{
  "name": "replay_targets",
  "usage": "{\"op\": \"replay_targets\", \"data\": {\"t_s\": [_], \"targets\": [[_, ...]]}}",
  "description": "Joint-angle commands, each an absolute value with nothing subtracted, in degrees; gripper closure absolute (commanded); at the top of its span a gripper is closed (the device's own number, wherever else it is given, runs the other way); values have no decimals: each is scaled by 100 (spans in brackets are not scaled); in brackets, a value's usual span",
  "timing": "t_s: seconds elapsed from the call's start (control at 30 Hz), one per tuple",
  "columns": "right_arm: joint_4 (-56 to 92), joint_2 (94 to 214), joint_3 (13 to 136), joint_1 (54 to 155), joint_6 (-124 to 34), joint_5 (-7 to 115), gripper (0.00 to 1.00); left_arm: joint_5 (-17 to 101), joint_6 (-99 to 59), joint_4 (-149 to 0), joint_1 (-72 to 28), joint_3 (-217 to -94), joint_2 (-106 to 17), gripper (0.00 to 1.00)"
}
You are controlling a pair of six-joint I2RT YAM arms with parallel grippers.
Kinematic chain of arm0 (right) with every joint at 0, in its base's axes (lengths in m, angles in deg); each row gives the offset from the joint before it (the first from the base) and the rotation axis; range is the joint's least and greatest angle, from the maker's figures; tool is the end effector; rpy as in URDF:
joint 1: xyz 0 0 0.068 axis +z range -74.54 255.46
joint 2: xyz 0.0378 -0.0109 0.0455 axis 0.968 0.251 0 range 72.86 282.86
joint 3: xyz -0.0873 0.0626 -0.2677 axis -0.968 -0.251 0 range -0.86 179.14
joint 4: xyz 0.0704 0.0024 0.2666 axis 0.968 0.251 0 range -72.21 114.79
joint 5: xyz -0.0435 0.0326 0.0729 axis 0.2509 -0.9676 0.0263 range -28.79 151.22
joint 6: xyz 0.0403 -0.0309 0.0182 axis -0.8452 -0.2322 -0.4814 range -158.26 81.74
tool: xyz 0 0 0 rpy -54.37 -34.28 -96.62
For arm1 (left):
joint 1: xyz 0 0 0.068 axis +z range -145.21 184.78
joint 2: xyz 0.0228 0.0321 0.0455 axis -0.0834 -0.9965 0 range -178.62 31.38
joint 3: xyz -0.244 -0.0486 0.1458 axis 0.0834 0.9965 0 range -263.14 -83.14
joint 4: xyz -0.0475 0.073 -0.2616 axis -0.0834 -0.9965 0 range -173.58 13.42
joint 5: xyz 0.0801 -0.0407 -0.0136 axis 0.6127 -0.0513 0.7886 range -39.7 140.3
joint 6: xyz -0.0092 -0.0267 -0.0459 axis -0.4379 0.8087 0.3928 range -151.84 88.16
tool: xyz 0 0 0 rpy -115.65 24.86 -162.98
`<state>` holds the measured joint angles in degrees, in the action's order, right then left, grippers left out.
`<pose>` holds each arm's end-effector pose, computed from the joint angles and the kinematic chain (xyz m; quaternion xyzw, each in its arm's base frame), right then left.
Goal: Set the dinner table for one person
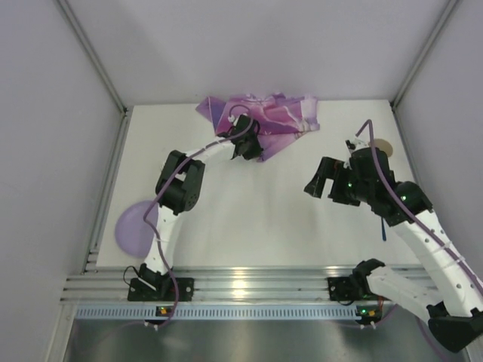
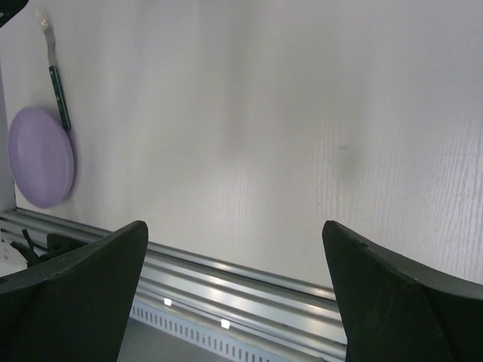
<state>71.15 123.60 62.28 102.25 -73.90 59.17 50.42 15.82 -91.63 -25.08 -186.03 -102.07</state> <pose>0.1484 0.0762 0.3730 0.0628 0.9075 0.2289 0.3465 0.4716 -0.2707 0.1578 -0.1436 0.9147 -0.2357 0.2952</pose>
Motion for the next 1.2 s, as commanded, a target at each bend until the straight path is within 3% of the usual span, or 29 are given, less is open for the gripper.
{"op": "replay_targets", "data": {"t_s": [0.0,0.13,0.47,0.63,0.8,1.17], "targets": [[6703,12708,6392,10086,-7193,5763,0,4731,1291,-9819,-2457,-18669,-10100,100],[6235,13507,6602,9990,-6912,5367,0,4879,921,-10583,-2247,-18081,-9353,100],[5734,16125,8175,9208,-6401,5304,0,5249,569,-11252,-1341,-14777,-6488,100],[5821,16988,8361,8970,-6533,5656,0,5294,569,-11534,-1332,-14370,-5968,100],[4987,17411,7694,8988,-6454,4953,1,5100,595,-11586,-1332,-14150,-5854,100],[4582,18246,7666,8988,-6217,5233,2,5082,349,-11841,-1332,-14414,-5941,100]]}}
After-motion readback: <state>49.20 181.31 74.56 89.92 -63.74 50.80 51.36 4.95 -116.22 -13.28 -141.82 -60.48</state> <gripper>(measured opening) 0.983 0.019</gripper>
